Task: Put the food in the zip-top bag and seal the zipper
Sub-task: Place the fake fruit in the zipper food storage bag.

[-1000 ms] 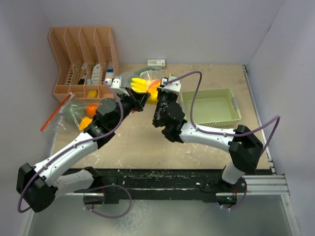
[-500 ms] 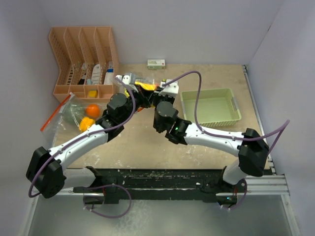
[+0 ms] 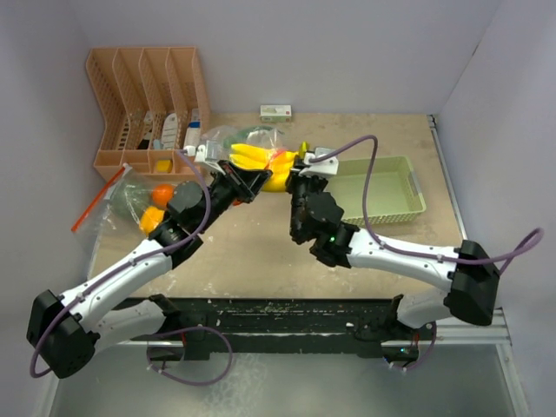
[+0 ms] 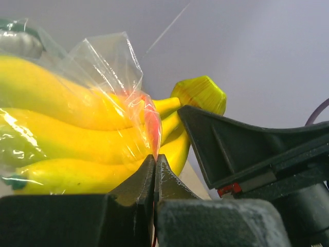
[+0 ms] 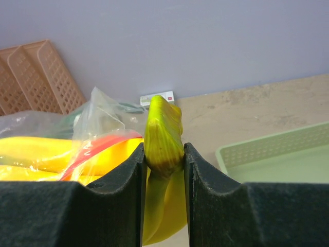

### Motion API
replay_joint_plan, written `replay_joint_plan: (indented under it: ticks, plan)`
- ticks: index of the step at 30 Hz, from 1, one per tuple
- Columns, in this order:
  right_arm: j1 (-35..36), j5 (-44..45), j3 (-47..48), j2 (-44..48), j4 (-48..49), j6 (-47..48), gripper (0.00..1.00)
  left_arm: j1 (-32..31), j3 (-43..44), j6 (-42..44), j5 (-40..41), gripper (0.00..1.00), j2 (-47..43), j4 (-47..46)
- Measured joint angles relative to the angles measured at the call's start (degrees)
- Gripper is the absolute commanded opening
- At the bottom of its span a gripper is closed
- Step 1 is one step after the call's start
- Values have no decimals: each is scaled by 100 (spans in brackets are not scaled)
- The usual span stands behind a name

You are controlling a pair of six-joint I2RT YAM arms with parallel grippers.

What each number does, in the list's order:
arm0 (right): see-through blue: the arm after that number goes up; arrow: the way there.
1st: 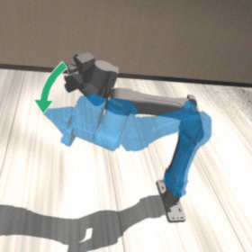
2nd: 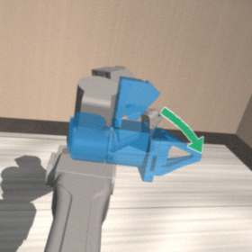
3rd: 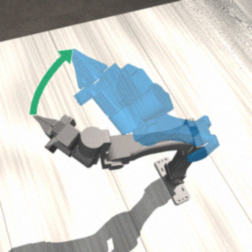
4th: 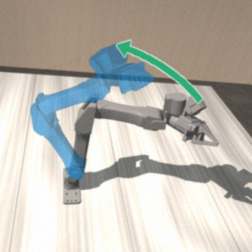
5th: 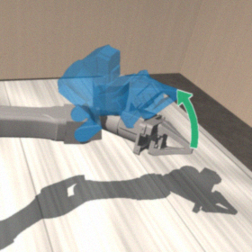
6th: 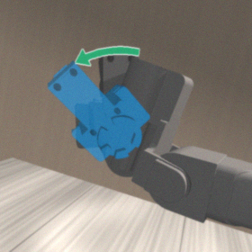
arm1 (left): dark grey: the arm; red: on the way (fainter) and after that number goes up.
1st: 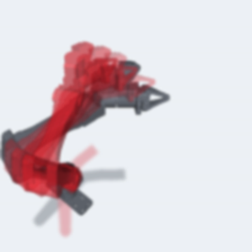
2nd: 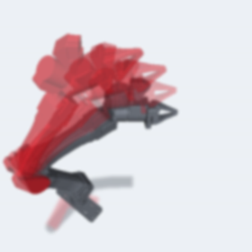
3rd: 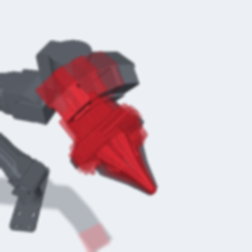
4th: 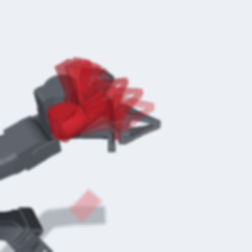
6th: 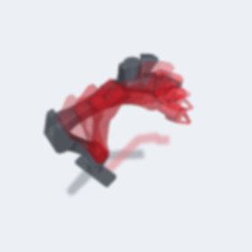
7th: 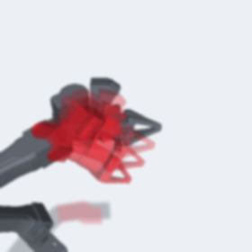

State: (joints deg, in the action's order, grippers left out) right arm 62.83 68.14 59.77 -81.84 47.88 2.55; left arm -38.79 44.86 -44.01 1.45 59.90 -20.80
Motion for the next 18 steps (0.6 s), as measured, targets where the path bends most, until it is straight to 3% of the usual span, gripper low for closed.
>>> replay_joint_plan:
  ticks: [4, 12, 18]
  plan:
    - [7, -11, -251, 527, -1043, -315, 0, -52, -442, -409, -192, 0, 13, -439]
    - [131, -120, -282, 778, -4336, -2122, 0, -61, -664, -1060, -772, 0, 1086, -896]
    - [313, -107, -291, 800, -5364, -2905, 0, -61, -358, -1231, -1069, 0, 1672, -916]
